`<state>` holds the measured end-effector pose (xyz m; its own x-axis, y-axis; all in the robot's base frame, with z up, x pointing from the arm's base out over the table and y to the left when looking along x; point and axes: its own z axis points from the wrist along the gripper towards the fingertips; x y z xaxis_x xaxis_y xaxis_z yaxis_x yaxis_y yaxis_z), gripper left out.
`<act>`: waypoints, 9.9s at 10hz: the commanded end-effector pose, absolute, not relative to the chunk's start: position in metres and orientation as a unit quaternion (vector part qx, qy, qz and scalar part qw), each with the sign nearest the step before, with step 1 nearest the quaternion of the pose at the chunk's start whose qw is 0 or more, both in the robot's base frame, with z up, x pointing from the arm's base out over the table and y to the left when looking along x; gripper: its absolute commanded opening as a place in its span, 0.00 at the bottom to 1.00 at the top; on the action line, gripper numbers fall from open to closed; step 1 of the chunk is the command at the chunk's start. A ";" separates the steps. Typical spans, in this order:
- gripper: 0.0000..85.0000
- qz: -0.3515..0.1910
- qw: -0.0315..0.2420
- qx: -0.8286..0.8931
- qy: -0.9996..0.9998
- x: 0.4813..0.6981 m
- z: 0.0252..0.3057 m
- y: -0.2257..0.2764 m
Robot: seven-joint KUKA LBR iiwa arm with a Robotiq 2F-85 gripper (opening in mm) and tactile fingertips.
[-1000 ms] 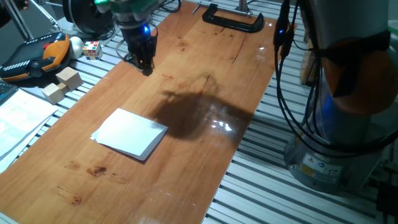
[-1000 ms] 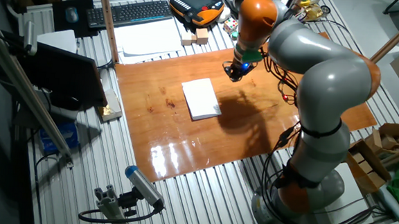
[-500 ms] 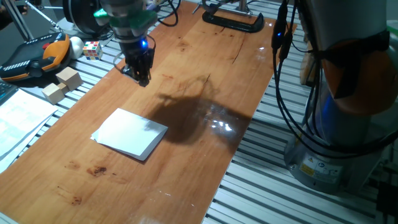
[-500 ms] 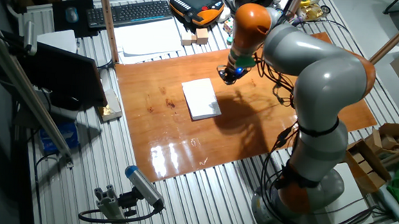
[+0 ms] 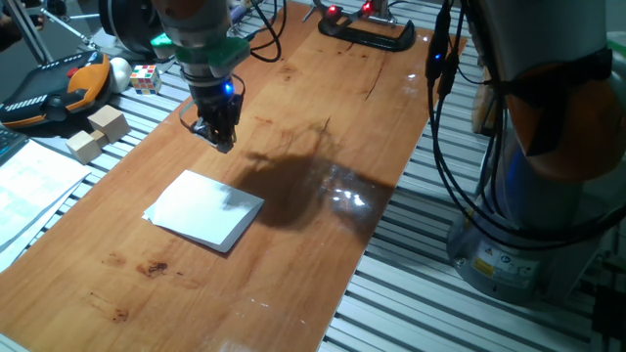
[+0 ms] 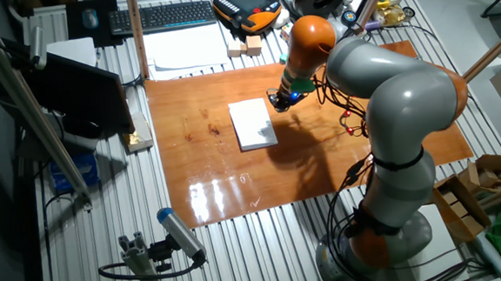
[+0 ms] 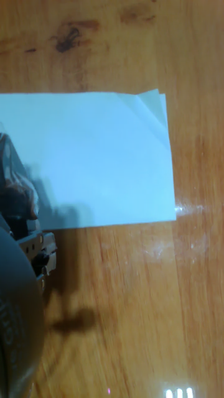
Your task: Unfold a piece of paper
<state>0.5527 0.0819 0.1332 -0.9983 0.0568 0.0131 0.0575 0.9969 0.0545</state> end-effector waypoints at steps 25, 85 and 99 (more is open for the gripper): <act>0.02 -0.009 -0.011 -0.038 -0.999 0.595 0.097 0.143; 0.36 0.006 -0.041 -0.387 -0.921 0.669 0.036 0.229; 0.02 0.025 -0.037 -0.366 -0.930 0.666 0.045 0.217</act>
